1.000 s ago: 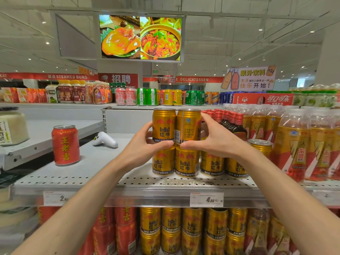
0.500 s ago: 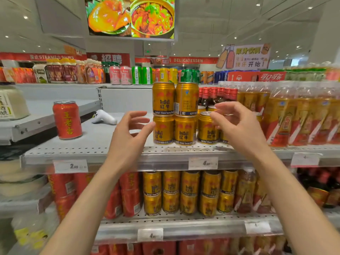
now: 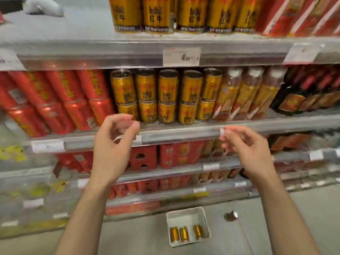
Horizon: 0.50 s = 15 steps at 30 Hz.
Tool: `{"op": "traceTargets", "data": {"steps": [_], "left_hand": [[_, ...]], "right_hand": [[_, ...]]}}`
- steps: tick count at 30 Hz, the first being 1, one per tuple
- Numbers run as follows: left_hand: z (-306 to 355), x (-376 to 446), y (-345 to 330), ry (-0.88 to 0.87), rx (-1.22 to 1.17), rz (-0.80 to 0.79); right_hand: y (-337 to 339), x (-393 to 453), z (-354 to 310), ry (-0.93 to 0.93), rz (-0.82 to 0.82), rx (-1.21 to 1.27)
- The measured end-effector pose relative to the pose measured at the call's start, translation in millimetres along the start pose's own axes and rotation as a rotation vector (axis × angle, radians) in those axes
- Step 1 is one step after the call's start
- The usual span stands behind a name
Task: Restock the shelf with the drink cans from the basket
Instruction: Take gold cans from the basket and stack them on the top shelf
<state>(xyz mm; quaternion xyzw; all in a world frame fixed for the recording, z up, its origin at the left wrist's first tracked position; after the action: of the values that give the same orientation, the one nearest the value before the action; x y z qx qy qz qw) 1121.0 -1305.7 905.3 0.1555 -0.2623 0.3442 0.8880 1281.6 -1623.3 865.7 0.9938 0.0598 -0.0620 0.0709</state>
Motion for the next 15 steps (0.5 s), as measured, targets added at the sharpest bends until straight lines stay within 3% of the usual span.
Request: {"op": "traceTargets", "data": {"steps": [15], "left_hand": [[-114,-180,-166,0.418,0.066,0.128]], "right_hand": [[129,77,200,-0.325,-0.129,-0.133]]}}
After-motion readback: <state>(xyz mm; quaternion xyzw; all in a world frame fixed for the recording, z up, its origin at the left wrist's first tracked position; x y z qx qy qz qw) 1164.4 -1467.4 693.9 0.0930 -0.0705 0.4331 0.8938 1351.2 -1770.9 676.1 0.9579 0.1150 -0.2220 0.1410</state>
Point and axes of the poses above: each hand's wrist, its own x-axis towards the middle knuckle, its own y-axis out of the back of the hand, z = x × y, the point moved 10 cm from there along x, towards the middle knuckle, and after that the axes turned 15 degrees about -y, right-handed, at the moved point
